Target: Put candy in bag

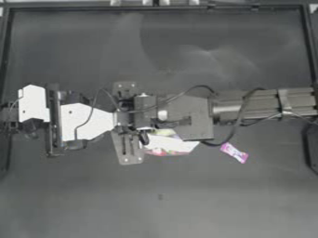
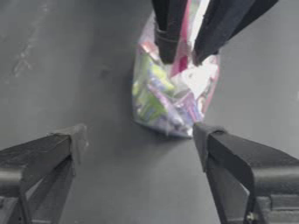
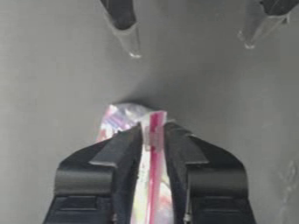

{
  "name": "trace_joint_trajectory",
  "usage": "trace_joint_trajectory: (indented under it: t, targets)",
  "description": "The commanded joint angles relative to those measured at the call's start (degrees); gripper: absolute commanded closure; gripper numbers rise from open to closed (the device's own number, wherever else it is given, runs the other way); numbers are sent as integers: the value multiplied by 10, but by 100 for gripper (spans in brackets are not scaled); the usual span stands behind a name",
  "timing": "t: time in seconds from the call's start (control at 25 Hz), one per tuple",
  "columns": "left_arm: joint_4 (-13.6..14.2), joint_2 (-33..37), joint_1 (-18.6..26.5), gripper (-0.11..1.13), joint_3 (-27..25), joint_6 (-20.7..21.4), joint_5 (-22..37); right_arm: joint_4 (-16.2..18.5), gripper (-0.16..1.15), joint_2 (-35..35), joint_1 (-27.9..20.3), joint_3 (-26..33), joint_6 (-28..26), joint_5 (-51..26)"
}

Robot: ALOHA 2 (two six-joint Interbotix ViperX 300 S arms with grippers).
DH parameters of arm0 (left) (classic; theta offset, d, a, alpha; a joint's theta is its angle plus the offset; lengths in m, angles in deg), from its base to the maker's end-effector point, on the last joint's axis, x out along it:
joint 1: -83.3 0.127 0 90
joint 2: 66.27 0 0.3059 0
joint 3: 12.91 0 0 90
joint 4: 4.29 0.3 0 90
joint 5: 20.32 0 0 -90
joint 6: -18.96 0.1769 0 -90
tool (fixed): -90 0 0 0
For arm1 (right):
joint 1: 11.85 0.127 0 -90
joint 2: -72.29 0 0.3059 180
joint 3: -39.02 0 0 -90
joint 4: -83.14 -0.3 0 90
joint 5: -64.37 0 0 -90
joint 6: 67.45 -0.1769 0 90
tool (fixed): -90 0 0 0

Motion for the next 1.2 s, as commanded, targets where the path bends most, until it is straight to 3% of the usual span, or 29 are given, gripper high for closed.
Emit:
trace_joint_trajectory:
  t: [0.04, 0.28, 0.56, 1.2]
  targets:
    - [0, 3, 0, 1, 10, 1, -4, 0, 37, -13, 2, 20, 1, -7]
    - [0, 3, 0, 1, 11, 2, -4, 3, 40, -14, 5, 23, 1, -12]
    - [-1, 3, 0, 1, 11, 1, -3, 4, 56, -14, 7, 24, 4, -13]
    - [-1, 2, -6, 1, 16, 0, -6, 5, 60, -13, 9, 30, 6, -16]
